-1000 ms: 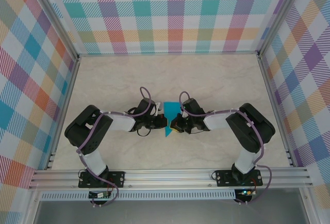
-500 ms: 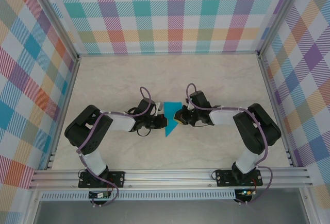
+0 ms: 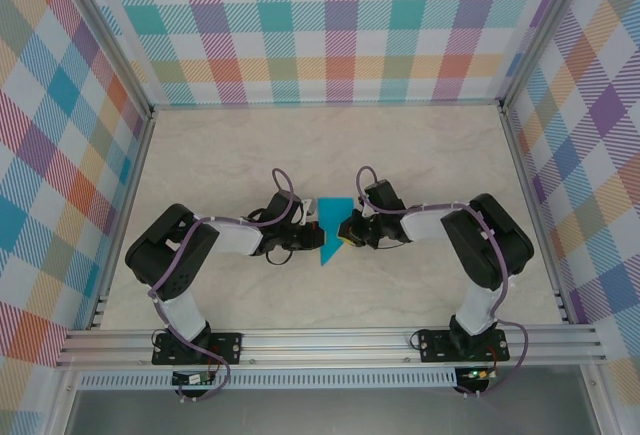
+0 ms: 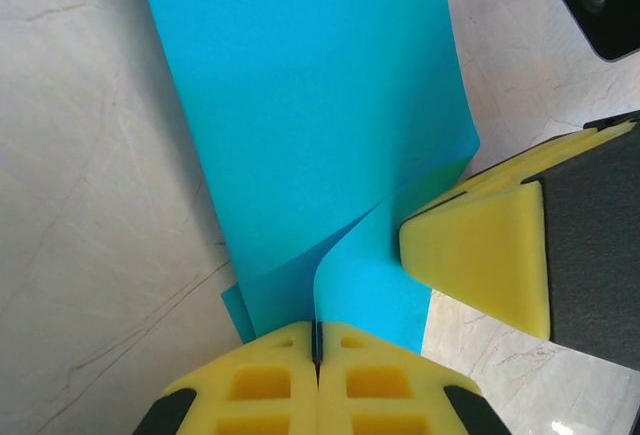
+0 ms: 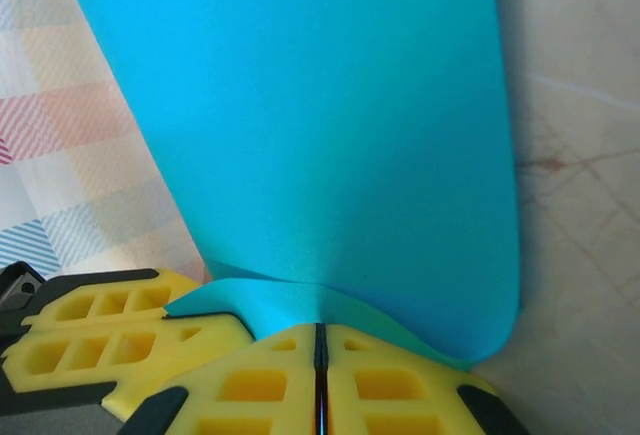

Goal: Fold a paper plane with a square sheet of paper (pick it up from the middle)
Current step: Third fold the triangle at the center of the table.

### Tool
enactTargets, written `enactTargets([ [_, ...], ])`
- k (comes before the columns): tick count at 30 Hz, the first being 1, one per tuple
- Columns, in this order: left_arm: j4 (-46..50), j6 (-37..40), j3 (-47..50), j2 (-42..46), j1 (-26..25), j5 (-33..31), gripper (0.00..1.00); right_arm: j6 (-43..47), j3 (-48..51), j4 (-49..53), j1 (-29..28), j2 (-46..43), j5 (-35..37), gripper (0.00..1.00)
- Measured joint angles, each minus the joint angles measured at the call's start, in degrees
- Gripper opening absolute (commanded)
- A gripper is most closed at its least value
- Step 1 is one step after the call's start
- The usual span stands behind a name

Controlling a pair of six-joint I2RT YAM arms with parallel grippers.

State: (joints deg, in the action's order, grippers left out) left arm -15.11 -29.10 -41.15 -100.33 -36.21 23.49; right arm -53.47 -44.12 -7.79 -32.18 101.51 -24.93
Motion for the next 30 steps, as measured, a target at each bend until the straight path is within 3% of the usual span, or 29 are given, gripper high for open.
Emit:
enactTargets([
  [7, 0.1, 0.2, 0.0, 0.0, 0.0, 0.0, 0.00, 0.6, -0.2, 1.8, 2.5, -4.1, -0.7, 0.08],
  [20, 0.1, 0.2, -0.1, 0.0, 0.0, 0.0, 0.00, 1.9, -0.9, 1.9, 4.1, 0.6, -0.8, 0.08],
  [30, 0.1, 0.2, -0.1, 0.0, 0.0, 0.0, 0.00, 2.2, -1.3, 4.7, 6.1, -2.2, -1.4, 0.08],
])
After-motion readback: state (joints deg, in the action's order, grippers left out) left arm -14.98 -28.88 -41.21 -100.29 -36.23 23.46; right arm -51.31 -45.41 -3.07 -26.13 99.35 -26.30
